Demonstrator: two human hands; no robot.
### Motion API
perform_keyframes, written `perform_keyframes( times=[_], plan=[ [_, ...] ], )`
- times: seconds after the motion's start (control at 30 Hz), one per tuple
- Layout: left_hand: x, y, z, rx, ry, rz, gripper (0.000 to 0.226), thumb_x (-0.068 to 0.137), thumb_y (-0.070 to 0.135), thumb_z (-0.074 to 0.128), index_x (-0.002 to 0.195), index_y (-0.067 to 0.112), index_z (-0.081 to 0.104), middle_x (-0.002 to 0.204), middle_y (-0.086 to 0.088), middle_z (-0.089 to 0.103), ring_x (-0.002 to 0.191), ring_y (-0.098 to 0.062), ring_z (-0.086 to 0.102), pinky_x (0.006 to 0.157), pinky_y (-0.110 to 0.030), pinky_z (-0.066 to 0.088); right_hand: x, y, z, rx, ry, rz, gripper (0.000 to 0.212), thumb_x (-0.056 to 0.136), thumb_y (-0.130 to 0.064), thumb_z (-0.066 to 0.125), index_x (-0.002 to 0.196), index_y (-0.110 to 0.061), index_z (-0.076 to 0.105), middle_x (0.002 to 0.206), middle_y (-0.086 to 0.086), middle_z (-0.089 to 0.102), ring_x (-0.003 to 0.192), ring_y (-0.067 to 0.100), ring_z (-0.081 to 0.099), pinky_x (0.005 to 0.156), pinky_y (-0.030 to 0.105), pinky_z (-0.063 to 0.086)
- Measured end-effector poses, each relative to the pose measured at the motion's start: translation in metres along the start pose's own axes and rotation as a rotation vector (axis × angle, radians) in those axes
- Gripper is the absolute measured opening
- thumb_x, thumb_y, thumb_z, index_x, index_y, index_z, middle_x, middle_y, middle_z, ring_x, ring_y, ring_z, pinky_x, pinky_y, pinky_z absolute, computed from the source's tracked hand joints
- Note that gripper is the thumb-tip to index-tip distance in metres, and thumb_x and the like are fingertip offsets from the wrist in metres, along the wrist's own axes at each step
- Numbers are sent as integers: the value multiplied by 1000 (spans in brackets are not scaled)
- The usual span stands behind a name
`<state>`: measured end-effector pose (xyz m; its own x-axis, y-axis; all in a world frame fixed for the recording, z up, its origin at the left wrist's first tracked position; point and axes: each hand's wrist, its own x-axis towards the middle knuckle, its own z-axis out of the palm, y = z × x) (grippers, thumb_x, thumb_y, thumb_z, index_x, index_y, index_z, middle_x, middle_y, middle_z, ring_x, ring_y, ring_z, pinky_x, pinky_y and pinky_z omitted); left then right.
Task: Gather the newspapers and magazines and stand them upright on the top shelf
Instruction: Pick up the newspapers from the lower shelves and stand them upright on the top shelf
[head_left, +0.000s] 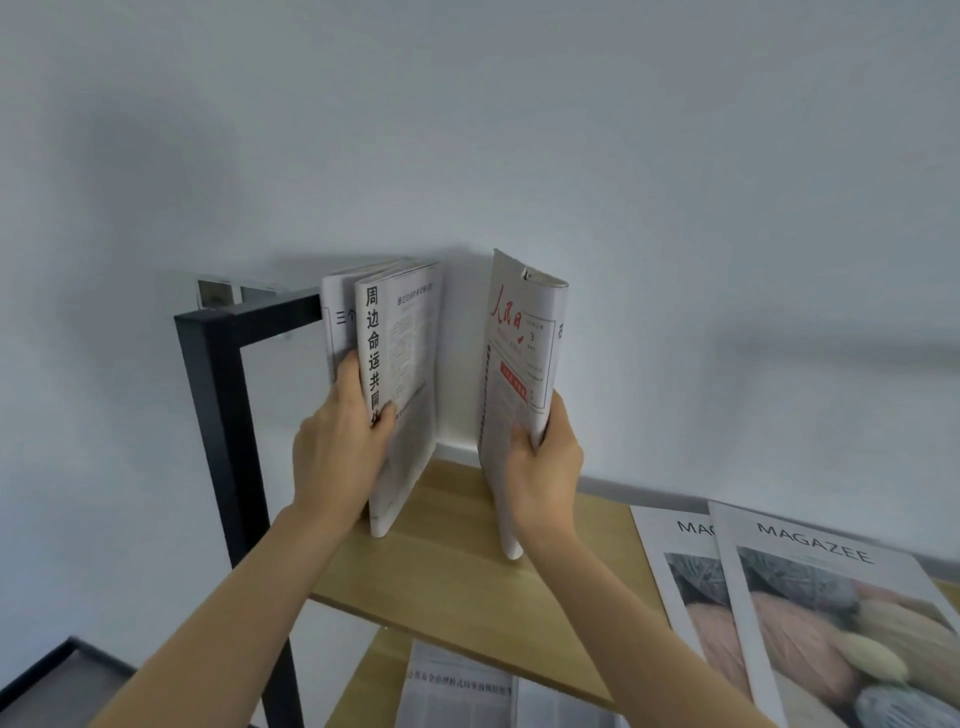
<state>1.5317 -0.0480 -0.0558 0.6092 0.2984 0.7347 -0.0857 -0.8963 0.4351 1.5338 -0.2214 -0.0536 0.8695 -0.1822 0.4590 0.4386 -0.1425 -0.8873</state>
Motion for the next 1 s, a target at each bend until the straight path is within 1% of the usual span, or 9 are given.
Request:
perform_keyframes(
  times=[0.1,0.2,0.37,0.43,0.53,0.67,0.83,0.93,1.0],
  plan=[
    [1,-5,-2,104,51,2,67,83,27,71,138,12,35,117,-13,57,91,-31,64,57,-38,55,-2,3,13,-17,-23,14,46,91,1,45,130,-21,54,113,-9,63,98,5,57,76,0,43],
    [1,-6,0,135,84,-24,78,79,29,76,142,17,31,113,-15,45,93,-29,55,57,-36,53,-6,1,18,-24,-58,11,49,91,4,44,132,-22,52,117,-10,61,106,5,54,95,17,45],
    [-2,-17,7,-116,58,-73,86,90,29,62,150,38,1,141,-17,29,97,-26,59,55,-25,54,-4,0,24,-33,-96,1,52,91,7,44,133,-22,51,112,-12,59,103,4,52,92,15,43],
    [-2,-15,9,-245,35,-67,85,95,27,56,149,42,-8,144,-12,36,100,-18,60,61,-19,50,-4,0,26,-22,-93,2,51,91,7,44,133,-21,51,113,-11,60,105,6,53,93,15,44],
    [-4,-6,9,-284,25,-26,87,96,24,54,148,43,-13,148,-5,41,113,-23,60,79,-34,55,-3,0,29,-6,-67,-8,51,88,7,44,129,-22,55,112,-10,63,102,6,56,85,6,45],
    [-4,-8,12,-175,26,-17,91,96,28,54,145,45,-21,146,-7,45,95,-25,67,61,-26,51,-1,4,40,-12,-62,-2,53,85,8,42,129,-18,54,115,-2,65,107,16,59,95,34,50],
    [9,-8,-6,125,-110,-70,104,91,30,59,142,38,-32,123,-17,51,81,-32,64,59,-39,52,-1,11,70,-43,-88,-3,55,88,6,43,137,-20,47,126,-1,59,119,17,53,103,41,45],
    [26,6,-35,181,-168,-73,97,88,25,61,148,37,-14,98,-14,57,75,-36,62,64,-44,53,-1,8,87,-20,-129,-6,57,87,7,38,135,-22,46,124,-2,57,117,15,52,104,39,43],
    [43,17,-59,221,-77,7,68,88,19,59,146,21,23,91,-12,61,79,-35,63,66,-45,53,-3,7,99,-46,-153,-12,58,87,6,37,137,-23,42,129,-3,53,122,16,48,106,39,40]
  ],
)
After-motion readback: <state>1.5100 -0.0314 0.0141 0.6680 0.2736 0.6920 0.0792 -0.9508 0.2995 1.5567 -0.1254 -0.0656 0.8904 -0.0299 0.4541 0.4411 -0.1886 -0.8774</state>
